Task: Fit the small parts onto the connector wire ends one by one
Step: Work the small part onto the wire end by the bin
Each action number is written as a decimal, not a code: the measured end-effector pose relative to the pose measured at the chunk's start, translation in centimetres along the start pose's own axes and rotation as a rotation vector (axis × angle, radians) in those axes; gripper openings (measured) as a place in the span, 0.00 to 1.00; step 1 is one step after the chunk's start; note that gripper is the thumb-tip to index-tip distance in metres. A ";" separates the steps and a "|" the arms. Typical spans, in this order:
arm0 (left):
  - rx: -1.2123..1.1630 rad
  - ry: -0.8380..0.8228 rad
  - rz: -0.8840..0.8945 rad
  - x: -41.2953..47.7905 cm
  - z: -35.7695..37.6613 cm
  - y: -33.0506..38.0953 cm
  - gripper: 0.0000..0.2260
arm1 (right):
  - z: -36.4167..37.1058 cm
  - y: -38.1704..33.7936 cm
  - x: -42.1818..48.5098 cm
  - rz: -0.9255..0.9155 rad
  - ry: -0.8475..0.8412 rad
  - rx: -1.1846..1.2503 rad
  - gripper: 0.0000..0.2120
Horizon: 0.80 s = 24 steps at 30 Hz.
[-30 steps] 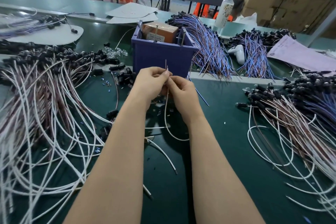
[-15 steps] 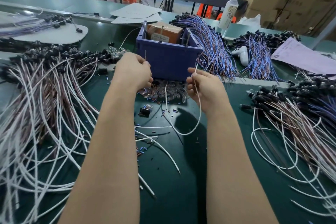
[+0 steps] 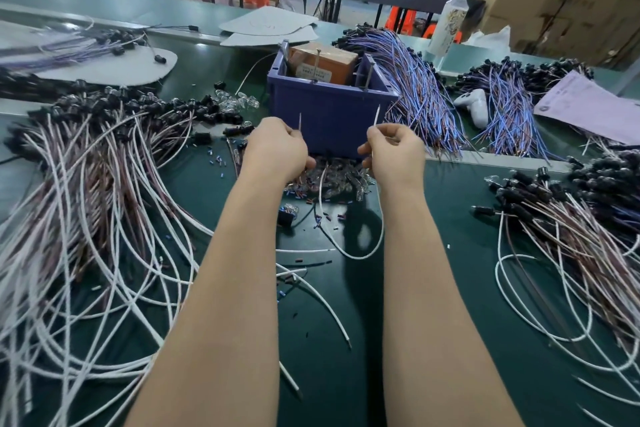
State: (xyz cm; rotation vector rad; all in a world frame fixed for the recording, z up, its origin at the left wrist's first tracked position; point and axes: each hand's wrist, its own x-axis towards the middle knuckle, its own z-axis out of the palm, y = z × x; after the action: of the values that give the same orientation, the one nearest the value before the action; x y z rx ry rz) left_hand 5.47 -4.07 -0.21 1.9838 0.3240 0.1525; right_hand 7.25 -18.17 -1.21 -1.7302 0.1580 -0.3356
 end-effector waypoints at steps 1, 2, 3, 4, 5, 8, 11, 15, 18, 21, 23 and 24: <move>0.051 -0.048 -0.022 0.0 0.1 -0.1 0.09 | 0.2 0.5 0.1 0.038 -0.038 -0.064 0.09; 0.098 -0.117 -0.046 -0.1 0.3 -0.2 0.10 | 0.3 1.0 0.1 0.074 -0.094 -0.152 0.09; 0.142 -0.203 -0.073 -0.4 0.4 -0.3 0.10 | 0.4 1.4 0.1 0.105 -0.156 -0.242 0.09; 0.183 -0.293 -0.101 -0.7 0.5 -0.3 0.10 | 0.4 1.7 0.1 0.130 -0.203 -0.312 0.10; 0.209 -0.376 -0.129 -1.1 0.6 -0.3 0.10 | 0.3 1.9 0.1 0.148 -0.228 -0.354 0.11; 0.205 -0.512 -0.168 -1.7 0.5 0.0 0.11 | 0.1 1.9 0.1 0.135 -0.193 -0.360 0.11; 0.187 -0.558 -0.180 -1.9 0.1 0.1 0.10 | -0.1 1.7 0.1 0.058 -0.068 -0.279 0.08; 0.093 -0.543 -0.197 -2.1 -0.6 0.2 0.07 | -0.1 1.2 0.1 0.005 -0.025 -0.220 0.06; 0.029 -0.515 -0.186 -2.1 -0.9 0.4 0.08 | 0.1 0.9 0.0 0.010 -0.004 -0.176 0.10; -0.038 -0.500 -0.181 -2.2 -1.3 0.7 0.09 | 0.3 0.8 -0.3 -0.005 0.010 -0.169 0.08; -0.062 -0.485 -0.173 -2.3 -1.4 0.9 0.09 | 0.4 0.7 -0.4 -0.016 0.005 -0.156 0.05; -0.056 -0.466 -0.159 -2.3 -1.4 0.9 0.10 | 0.4 0.7 -0.4 -0.020 0.002 -0.145 0.05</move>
State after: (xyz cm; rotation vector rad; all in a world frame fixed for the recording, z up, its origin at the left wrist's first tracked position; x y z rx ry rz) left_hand 3.09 -3.83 1.29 1.8629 0.1694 -0.3940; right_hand 7.09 -17.82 -1.99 -1.8760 0.1695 -0.3477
